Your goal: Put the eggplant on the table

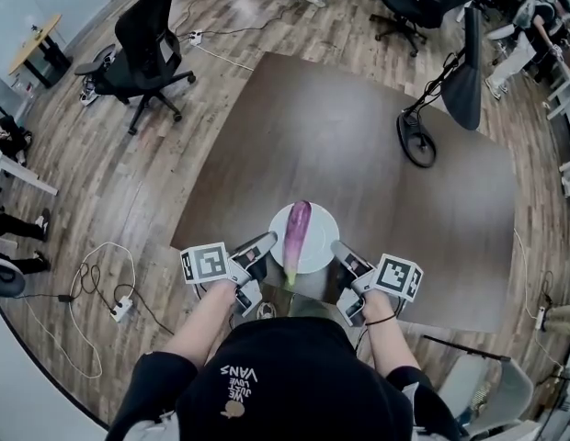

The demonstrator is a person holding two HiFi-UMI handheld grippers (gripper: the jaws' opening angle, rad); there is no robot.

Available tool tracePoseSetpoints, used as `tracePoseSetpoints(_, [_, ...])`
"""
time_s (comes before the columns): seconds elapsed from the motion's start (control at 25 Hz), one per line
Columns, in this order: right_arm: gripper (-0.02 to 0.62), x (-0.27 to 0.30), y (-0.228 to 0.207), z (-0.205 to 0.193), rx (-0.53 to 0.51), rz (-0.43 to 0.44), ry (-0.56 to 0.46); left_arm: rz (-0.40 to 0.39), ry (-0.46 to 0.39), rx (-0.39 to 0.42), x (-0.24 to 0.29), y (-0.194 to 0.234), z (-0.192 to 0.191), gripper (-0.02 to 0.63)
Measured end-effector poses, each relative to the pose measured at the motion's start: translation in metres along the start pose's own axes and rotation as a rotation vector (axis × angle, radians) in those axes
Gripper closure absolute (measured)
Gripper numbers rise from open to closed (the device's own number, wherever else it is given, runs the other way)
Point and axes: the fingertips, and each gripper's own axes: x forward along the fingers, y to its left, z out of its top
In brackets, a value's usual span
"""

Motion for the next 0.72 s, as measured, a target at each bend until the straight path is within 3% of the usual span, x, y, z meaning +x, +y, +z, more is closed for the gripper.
tracePoseSetpoints(0.72, [0.565, 0.044, -0.045, 0.094, 0.016, -0.026, -0.008, 0.060, 0.051, 0.029, 0.104, 0.031, 0.051, 0.580])
